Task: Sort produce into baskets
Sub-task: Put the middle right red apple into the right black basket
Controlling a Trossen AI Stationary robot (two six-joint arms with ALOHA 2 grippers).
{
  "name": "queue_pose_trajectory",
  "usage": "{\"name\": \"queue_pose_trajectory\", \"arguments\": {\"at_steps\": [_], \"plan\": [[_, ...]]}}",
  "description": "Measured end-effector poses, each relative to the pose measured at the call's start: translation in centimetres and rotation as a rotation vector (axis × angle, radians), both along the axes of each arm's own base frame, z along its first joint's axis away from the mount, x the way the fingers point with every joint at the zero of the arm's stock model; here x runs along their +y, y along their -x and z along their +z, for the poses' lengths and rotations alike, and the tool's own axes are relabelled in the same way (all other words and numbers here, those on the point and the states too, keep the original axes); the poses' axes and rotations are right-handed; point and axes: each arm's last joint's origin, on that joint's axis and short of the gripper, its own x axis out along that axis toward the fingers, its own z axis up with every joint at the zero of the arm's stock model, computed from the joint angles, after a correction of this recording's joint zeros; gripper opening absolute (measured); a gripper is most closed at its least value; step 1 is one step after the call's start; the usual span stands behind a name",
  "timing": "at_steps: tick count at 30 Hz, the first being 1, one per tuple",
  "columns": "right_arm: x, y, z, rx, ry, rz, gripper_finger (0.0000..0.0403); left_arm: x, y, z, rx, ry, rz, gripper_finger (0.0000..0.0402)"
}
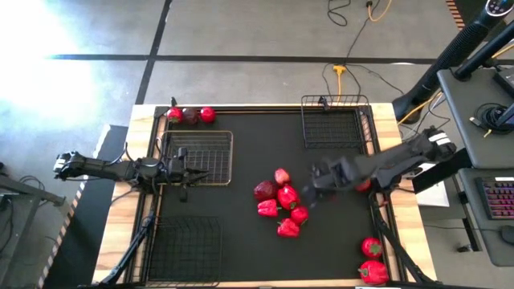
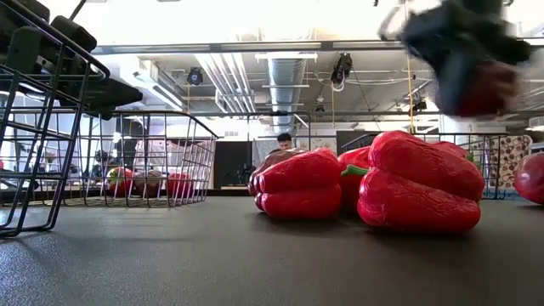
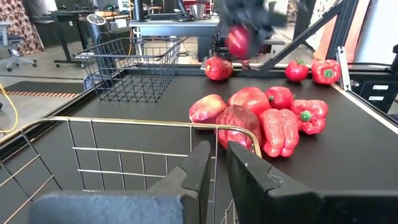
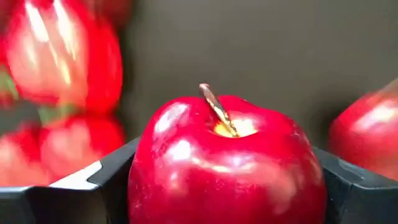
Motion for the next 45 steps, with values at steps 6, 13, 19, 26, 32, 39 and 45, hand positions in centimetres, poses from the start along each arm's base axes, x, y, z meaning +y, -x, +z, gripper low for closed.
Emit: {"name": "queue_pose_trajectory", "arguments": {"at_steps": [6, 13, 19, 26, 32, 39, 45], "plan": [[-6.9, -0.7, 5.0, 0.097, 0.293, 0.003, 0.031, 0.0, 0.0, 0.0, 0.0, 0.0, 0.0, 0.0038], [-17.6, 0.8, 4.5, 0.178, 0.297, -0.182, 0.0312, 0.0, 0.0, 0.0, -0.001, 0.0, 0.0, 0.0038], [-23.2, 2.8, -0.2, 0.121, 0.104, -0.305, 0.0317, 0.0, 0.0, 0.0, -0.001, 0.0, 0.0, 0.0038], [-25.5, 3.7, -6.7, 0.218, 0.018, -0.37, 0.0317, 0.0, 0.0, 0.0, -0.001, 0.0, 0.0, 0.0038], [-27.2, 4.2, -10.1, 0.25, -0.008, -0.407, 0.0332, 0.0, 0.0, 0.0, -0.001, 0.0, 0.0, 0.0038], [-28.2, 4.4, -11.8, 0.275, -0.029, -0.406, 0.035, 0.0, 0.0, 0.0, -0.001, 0.0, 0.0, 0.0038], [-28.0, 4.6, -10.4, 0.247, -0.001, -0.394, 0.0368, 0.0, 0.0, 0.0, -0.001, 0.0, 0.0, 0.0038]]}}
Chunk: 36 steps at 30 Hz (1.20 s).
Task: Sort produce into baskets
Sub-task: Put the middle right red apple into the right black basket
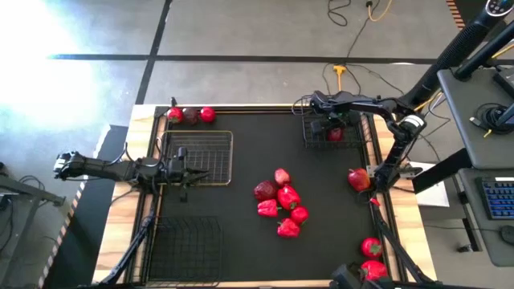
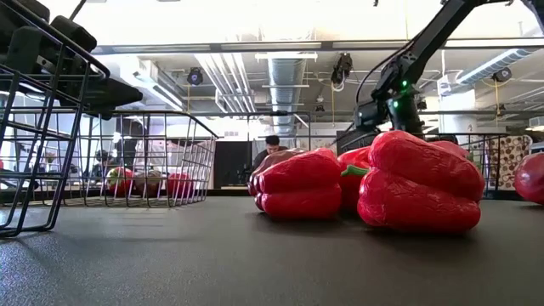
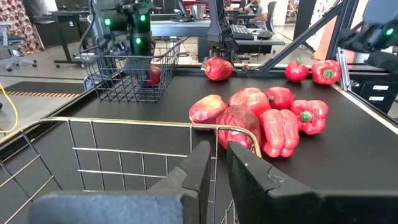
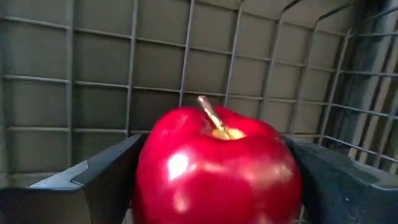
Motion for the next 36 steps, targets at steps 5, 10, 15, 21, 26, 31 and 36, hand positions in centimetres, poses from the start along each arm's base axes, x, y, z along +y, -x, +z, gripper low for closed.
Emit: {"name": "queue_pose_trajectory", "arguments": {"at_steps": [5, 10, 15, 21, 26, 31, 36], "plan": [[0.4, 0.3, 4.4, -0.042, 0.123, 0.004, 0.0368, 0.0, 0.0, 0.0, 0.0, 0.0, 0.0, 0.0038], [3.3, 0.2, 10.0, -0.155, 0.216, 0.062, 0.0368, 0.0, 0.0, 0.0, 0.0, 0.0, 0.0, 0.0038], [9.4, 0.1, 13.4, -0.254, 0.191, 0.189, 0.0368, 0.0, 0.0, 0.0, 0.0, 0.0, 0.0, 0.0038], [16.9, 0.6, 14.4, -0.306, 0.139, 0.325, 0.0368, 0.0, 0.0, 0.0, 0.0, 0.0, 0.0, 0.0038], [20.7, 1.0, 12.9, -0.23, 0.078, 0.377, 0.0368, 0.0, 0.0, 0.0, 0.0, 0.0, 0.0, 0.0038], [22.5, 0.9, 10.2, -0.08, -0.04, 0.415, 0.0368, 0.0, 0.0, 0.0, 0.001, 0.0, 0.0, 0.0038], [23.5, 0.5, 7.1, 0.038, -0.248, 0.426, 0.0368, 0.0, 0.0, 0.0, 0.001, 0.0, 0.0, 0.0038]]}}
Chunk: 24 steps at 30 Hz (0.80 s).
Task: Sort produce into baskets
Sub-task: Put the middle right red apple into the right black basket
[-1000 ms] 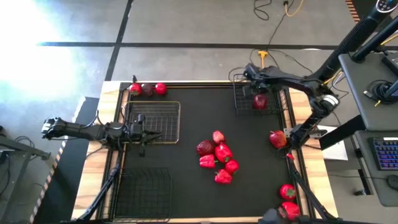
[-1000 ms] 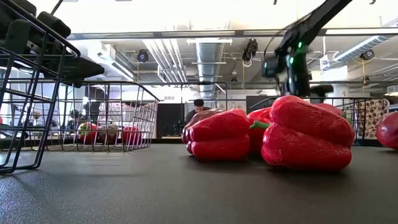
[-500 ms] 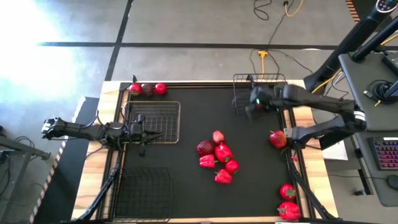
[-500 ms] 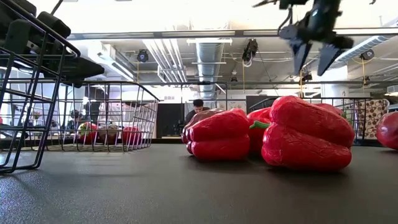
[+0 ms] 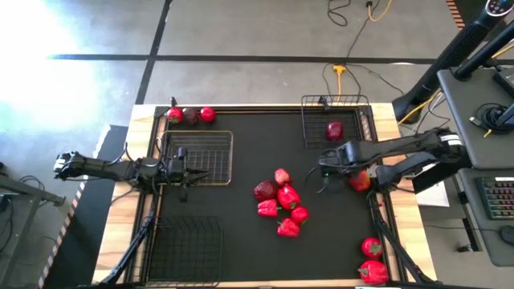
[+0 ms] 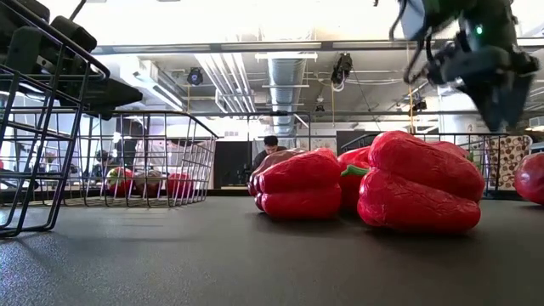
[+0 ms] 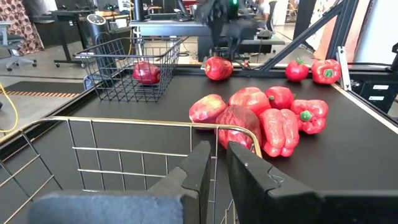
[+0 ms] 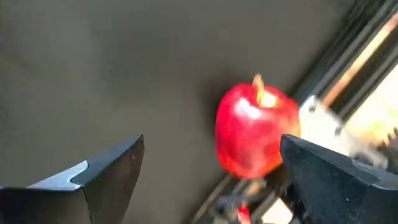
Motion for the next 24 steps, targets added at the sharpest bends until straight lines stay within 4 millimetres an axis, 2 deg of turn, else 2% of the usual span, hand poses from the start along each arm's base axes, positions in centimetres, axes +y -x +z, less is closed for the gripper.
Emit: {"name": "queue_pose_trajectory", "arguments": {"at_steps": [4, 12, 19, 24], "plan": [[0.1, -0.2, -1.7, 0.109, -0.054, 0.033, 0.0368, 0.0, 0.0, 0.0, 0.0, 0.0, 0.0, 0.0038], [-0.4, -0.3, -3.0, 0.268, -0.031, 0.065, 0.0368, 0.0, 0.0, 0.0, 0.001, 0.0, 0.0, 0.0038], [-1.8, 0.9, -5.4, 0.372, -0.087, 0.006, 0.0377, 0.0, 0.0, 0.0, 0.0, 0.0, 0.0, 0.0038], [-2.7, 0.0, -6.1, 0.283, -0.099, -0.007, 0.0382, 0.0, 0.0, 0.0, 0.003, 0.0, 0.0, 0.0038]]}}
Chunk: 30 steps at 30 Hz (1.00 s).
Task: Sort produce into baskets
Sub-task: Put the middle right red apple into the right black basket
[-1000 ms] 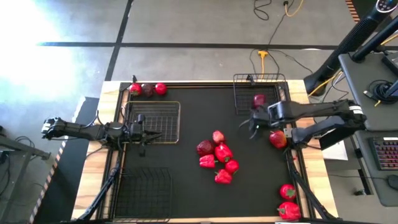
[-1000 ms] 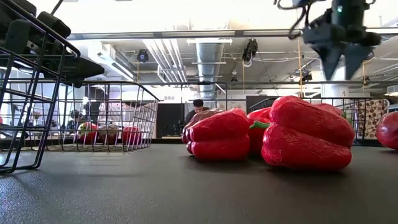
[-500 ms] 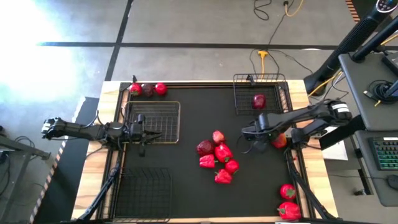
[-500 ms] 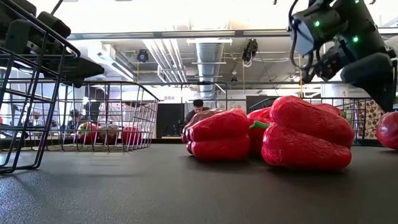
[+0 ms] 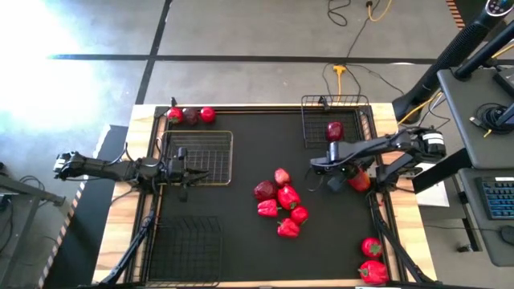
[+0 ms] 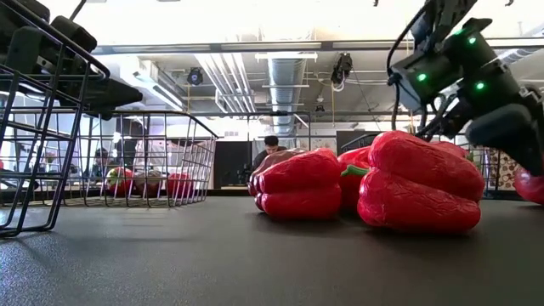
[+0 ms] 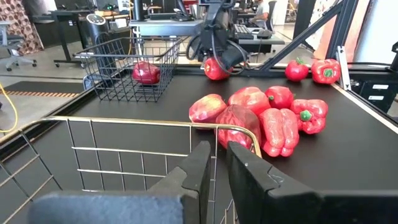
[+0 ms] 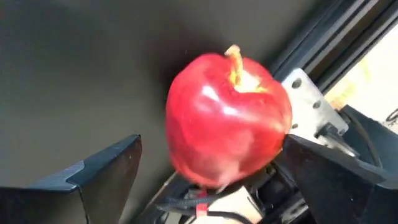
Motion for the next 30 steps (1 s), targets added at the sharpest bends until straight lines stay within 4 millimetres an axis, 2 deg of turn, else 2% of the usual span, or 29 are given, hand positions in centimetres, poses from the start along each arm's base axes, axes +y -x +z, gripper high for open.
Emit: {"name": "queue_pose_trajectory", "arguments": {"at_steps": [9, 21, 30], "plan": [[-0.6, -0.1, -1.0, 0.065, -0.008, -0.03, 0.0382, 0.0, 0.0, 0.0, 0.003, -0.001, 0.0, 0.0038], [-0.3, -0.9, -3.7, 0.219, -0.089, -0.099, 0.0382, 0.0, 0.0, -0.1, 0.007, -0.001, 0.0, 0.0038], [-0.1, -0.9, -4.0, 0.234, -0.143, -0.168, 0.0382, 0.0, -0.1, -0.1, 0.009, -0.001, 0.0, 0.0038]]}}
